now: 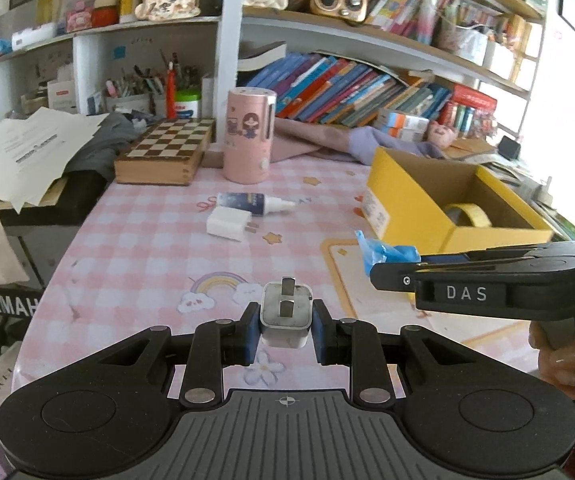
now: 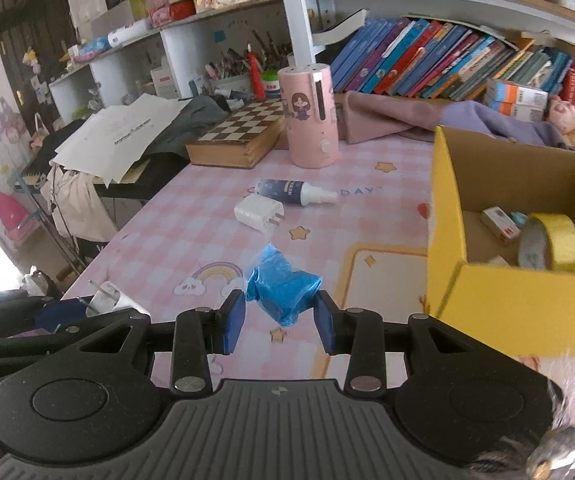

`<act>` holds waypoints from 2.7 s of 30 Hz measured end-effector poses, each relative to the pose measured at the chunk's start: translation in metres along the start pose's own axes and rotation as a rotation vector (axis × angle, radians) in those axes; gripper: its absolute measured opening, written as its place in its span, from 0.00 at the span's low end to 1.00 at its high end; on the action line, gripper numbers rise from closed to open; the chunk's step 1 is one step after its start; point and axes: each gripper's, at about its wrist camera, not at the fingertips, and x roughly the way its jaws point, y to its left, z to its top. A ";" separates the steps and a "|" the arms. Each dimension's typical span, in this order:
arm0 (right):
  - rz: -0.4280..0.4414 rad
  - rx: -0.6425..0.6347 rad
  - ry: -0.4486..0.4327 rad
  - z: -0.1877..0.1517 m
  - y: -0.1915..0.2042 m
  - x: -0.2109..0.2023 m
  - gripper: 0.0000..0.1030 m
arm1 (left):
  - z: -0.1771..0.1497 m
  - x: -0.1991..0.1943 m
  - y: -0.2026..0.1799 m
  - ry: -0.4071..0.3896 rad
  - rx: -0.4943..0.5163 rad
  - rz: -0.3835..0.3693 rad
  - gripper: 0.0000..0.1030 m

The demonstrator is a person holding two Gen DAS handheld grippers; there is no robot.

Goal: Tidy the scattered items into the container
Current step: 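Carry plug adapter in left tool while right tool carries blue pouch toward the box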

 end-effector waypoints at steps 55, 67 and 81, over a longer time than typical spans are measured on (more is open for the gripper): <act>-0.387 0.331 -0.028 -0.104 -0.096 -0.137 0.34 | -0.018 0.018 -0.148 0.071 0.282 -0.400 0.24; -0.382 0.325 -0.034 -0.095 -0.108 -0.135 0.34 | -0.010 0.025 -0.158 0.059 0.292 -0.396 0.24; -0.404 0.282 -0.089 -0.067 -0.127 -0.130 0.33 | 0.019 0.029 -0.173 -0.051 0.345 -0.390 0.24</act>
